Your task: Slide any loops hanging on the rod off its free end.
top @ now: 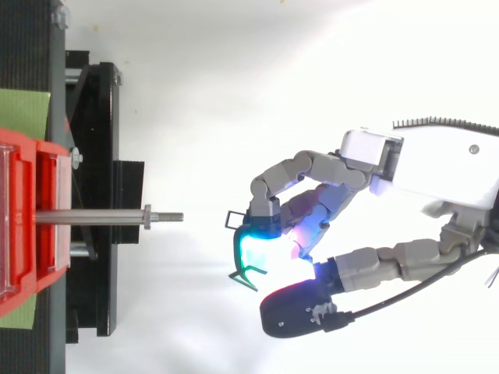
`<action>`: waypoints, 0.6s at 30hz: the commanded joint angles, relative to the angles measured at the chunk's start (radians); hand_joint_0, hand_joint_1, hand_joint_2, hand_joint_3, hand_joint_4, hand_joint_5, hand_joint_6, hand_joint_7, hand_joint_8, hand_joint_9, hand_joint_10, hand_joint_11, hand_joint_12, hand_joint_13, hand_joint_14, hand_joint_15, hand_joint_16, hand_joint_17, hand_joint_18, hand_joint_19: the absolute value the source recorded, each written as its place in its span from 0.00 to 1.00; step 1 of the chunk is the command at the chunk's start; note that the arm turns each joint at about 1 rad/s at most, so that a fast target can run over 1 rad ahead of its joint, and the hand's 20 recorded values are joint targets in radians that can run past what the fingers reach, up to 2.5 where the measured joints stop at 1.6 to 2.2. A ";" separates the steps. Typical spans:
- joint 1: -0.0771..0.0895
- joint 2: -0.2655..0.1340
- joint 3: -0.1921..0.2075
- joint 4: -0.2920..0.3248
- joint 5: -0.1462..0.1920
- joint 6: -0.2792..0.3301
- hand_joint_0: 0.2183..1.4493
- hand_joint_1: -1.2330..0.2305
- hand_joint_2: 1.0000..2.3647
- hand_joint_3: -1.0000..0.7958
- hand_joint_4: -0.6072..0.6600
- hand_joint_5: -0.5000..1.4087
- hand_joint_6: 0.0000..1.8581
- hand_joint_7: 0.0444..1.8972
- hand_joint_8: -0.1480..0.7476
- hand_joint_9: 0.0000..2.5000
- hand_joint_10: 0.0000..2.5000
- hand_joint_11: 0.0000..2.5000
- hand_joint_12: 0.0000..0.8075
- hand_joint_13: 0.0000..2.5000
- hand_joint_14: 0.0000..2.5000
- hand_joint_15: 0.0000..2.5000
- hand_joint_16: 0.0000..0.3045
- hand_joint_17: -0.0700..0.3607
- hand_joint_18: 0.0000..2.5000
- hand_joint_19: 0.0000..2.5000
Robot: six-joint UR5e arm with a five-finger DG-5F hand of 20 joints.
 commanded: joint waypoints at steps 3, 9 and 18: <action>0.001 0.000 0.002 -0.001 0.000 0.010 0.32 0.24 0.01 0.56 0.44 0.22 0.49 0.59 0.49 0.46 0.01 0.30 0.47 0.29 0.00 0.12 0.19 0.46 0.34 0.13; 0.001 0.000 0.000 0.004 -0.002 0.021 0.31 0.25 0.01 0.55 0.45 0.22 0.49 0.57 0.49 0.46 0.01 0.30 0.47 0.29 0.01 0.12 0.19 0.46 0.34 0.13; 0.001 0.001 0.000 0.007 -0.005 0.012 0.31 0.26 0.01 0.55 0.46 0.22 0.49 0.57 0.49 0.46 0.01 0.30 0.48 0.29 0.00 0.12 0.19 0.47 0.34 0.13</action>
